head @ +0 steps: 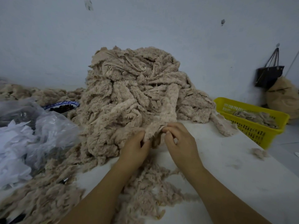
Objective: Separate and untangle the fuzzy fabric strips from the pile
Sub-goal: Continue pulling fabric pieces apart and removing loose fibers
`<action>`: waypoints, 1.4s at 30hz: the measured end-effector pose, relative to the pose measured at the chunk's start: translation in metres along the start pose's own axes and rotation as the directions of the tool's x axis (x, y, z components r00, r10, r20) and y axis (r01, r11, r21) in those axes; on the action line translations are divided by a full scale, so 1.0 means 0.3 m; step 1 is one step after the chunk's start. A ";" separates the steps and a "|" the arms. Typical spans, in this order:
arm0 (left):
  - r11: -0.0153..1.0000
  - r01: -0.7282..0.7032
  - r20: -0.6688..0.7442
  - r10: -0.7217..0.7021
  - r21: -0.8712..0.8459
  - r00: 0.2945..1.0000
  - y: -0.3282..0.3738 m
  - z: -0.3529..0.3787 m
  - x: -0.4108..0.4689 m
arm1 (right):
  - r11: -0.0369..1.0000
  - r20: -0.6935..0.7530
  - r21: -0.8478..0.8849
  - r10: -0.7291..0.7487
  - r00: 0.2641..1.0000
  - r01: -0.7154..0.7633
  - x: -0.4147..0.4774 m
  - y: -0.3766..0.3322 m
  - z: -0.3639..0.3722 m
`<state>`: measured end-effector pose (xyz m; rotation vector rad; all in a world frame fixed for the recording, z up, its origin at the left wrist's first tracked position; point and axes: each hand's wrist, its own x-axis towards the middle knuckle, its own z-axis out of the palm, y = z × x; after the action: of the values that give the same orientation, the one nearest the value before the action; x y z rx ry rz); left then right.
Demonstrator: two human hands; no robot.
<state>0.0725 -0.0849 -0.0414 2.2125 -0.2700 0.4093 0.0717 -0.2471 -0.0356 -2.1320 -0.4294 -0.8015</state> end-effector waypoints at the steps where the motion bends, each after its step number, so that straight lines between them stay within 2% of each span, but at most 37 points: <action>1: 0.991 0.063 0.009 -0.063 -0.122 0.998 0.000 -0.008 -0.004 | 1.000 0.000 -0.017 0.018 1.000 -0.018 0.002 0.008 0.002; 3: 0.881 0.232 0.054 -0.231 -0.413 0.972 0.025 -0.030 -0.009 | 0.995 -0.004 -0.034 0.095 0.995 -0.095 0.008 0.030 0.001; 5: 0.741 0.335 0.106 -0.339 -0.583 0.935 0.040 -0.036 -0.010 | 0.986 0.008 -0.036 0.166 0.986 -0.166 0.011 0.039 0.001; 7: 0.660 0.361 0.154 -0.352 -0.659 0.923 0.042 -0.033 -0.007 | 0.976 0.063 -0.012 0.216 0.974 -0.216 0.007 0.035 0.004; 8: 0.589 0.385 0.204 -0.352 -0.711 0.914 0.044 -0.030 -0.006 | 0.970 0.116 0.003 0.243 0.963 -0.245 0.003 0.032 0.008; 11: 0.434 0.417 0.322 -0.277 -0.798 0.905 0.044 -0.025 -0.004 | 0.928 0.316 0.033 0.342 0.885 -0.371 -0.007 0.005 0.013; 14: 0.372 0.429 0.350 -0.262 -0.824 0.899 0.045 -0.012 -0.008 | 0.850 0.412 0.073 0.450 0.792 -0.521 -0.011 0.001 0.038; 16: 0.444 0.442 0.314 -0.333 -0.780 0.889 0.050 0.003 -0.008 | 0.806 0.378 0.137 0.495 0.782 -0.576 -0.002 0.007 0.048; 17: 0.483 0.440 0.271 -0.382 -0.757 0.884 0.055 0.007 -0.005 | 0.743 0.337 0.253 0.532 0.777 -0.619 0.006 0.014 0.047; 18: 0.504 0.435 0.211 -0.441 -0.746 0.873 0.060 0.006 0.003 | 0.626 0.307 0.415 0.587 0.749 -0.660 0.019 0.025 0.036; 20: 0.491 0.424 0.075 -0.583 -0.761 0.809 0.053 -0.018 0.026 | 0.326 0.275 0.698 0.700 0.659 -0.638 0.049 0.051 -0.005; 21: 0.461 0.414 0.023 -0.646 -0.785 0.763 0.039 -0.039 0.035 | 0.205 0.264 0.776 0.753 0.603 -0.596 0.059 0.069 -0.027; 22: 0.431 0.402 -0.012 -0.694 -0.808 0.720 0.023 -0.060 0.041 | 0.137 0.253 0.810 0.795 0.551 -0.570 0.066 0.086 -0.044; 23: 0.415 0.397 -0.034 -0.725 -0.818 0.688 0.006 -0.075 0.042 | 0.117 0.249 0.809 0.819 0.516 -0.576 0.070 0.099 -0.054; 25: 0.391 0.378 -0.047 -0.744 -0.839 0.666 -0.014 -0.083 0.042 | 0.106 0.282 0.776 0.823 0.493 -0.622 0.073 0.098 -0.053; 28: 0.291 0.295 -0.040 -0.770 -0.910 0.636 -0.010 -0.096 0.047 | 0.118 0.313 0.745 0.808 0.500 -0.657 0.069 0.082 -0.031; 30: 0.220 0.217 -0.049 -0.802 -0.951 0.595 -0.019 -0.122 0.048 | 0.120 0.245 0.783 0.843 0.479 -0.611 0.067 0.092 -0.040; 32: 0.145 0.131 -0.040 -0.804 -0.981 0.593 -0.040 -0.150 0.044 | 0.124 0.151 0.823 0.893 0.425 -0.554 0.067 0.113 -0.065; 34: 0.095 0.090 -0.018 -0.781 -0.991 0.624 -0.046 -0.163 0.038 | 0.172 0.074 0.819 0.914 0.399 -0.547 0.062 0.129 -0.078; 35: 0.098 0.102 -0.010 -0.769 -0.990 0.640 -0.041 -0.162 0.039 | 0.213 0.056 0.788 0.910 0.412 -0.578 0.060 0.128 -0.076; 39: 0.123 0.183 0.069 -0.618 -0.975 0.783 -0.004 -0.134 0.045 | 0.339 0.146 0.593 0.847 0.512 -0.730 0.058 0.094 -0.036; 41: 0.093 0.215 0.134 -0.532 -0.972 0.836 0.008 -0.123 0.042 | 0.476 0.195 0.383 0.796 0.572 -0.792 0.053 0.077 -0.026; 42: 0.081 0.231 0.161 -0.502 -0.970 0.850 0.012 -0.120 0.039 | 0.561 0.183 0.296 0.761 0.622 -0.773 0.047 0.077 -0.020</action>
<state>0.0750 -0.0597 -0.0133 0.7934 0.1788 0.0810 0.0922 -0.2657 -0.0366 -1.7205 0.3506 -0.1416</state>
